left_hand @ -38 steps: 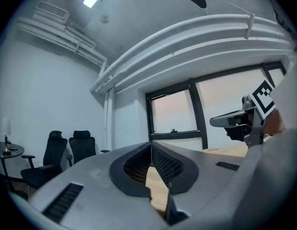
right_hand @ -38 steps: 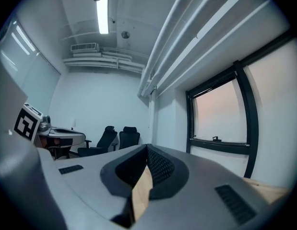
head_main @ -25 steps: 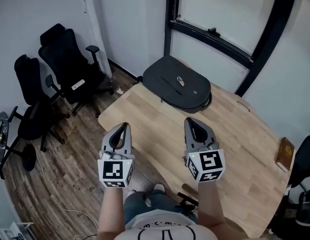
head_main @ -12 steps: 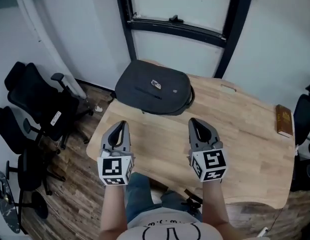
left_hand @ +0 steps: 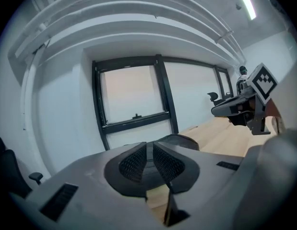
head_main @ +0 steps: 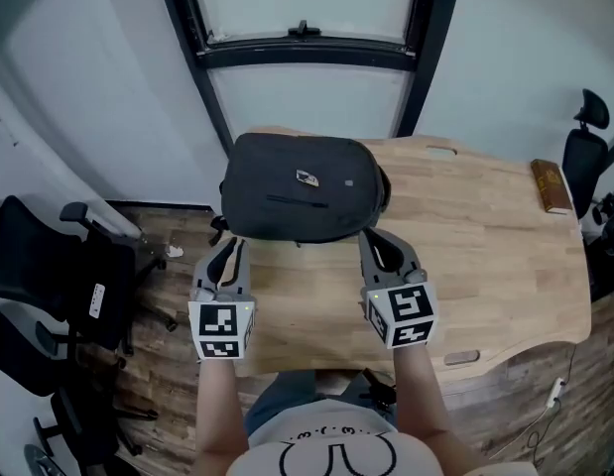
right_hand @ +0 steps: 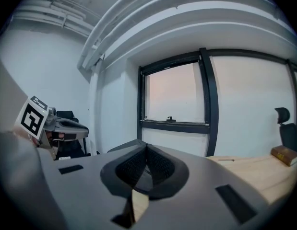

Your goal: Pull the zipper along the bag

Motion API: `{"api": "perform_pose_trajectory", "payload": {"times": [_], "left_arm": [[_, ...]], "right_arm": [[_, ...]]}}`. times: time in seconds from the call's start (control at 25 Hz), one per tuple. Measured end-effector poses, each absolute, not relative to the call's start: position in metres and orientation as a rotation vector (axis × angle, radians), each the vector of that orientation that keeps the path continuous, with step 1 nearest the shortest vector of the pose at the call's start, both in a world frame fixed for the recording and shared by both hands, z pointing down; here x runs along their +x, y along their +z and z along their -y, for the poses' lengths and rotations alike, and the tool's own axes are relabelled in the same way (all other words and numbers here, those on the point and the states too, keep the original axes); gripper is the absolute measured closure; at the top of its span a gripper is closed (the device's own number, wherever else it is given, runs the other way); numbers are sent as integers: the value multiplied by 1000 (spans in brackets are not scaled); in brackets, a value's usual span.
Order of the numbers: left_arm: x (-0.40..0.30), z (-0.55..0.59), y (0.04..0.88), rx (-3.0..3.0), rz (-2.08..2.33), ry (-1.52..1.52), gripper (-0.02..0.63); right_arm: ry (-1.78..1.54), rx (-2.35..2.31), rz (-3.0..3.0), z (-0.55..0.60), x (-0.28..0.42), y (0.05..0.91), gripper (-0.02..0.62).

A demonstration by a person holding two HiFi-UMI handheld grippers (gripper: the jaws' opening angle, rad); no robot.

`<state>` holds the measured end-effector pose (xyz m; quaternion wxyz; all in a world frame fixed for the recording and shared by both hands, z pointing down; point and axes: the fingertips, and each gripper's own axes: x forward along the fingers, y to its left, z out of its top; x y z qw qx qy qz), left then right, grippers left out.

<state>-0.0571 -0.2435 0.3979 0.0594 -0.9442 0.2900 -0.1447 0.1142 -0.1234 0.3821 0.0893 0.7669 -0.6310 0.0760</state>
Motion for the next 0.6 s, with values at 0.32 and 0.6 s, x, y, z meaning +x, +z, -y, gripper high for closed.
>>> {"api": "perform_pose_trajectory", "payload": {"times": [0.32, 0.6], "left_arm": [[-46, 297, 460, -2905, -489, -686, 420], [-23, 325, 498, -2776, -231, -822, 378]], "right_arm": [[466, 2246, 1877, 168, 75, 437, 291], [637, 2258, 1751, 185, 66, 493, 311]]}}
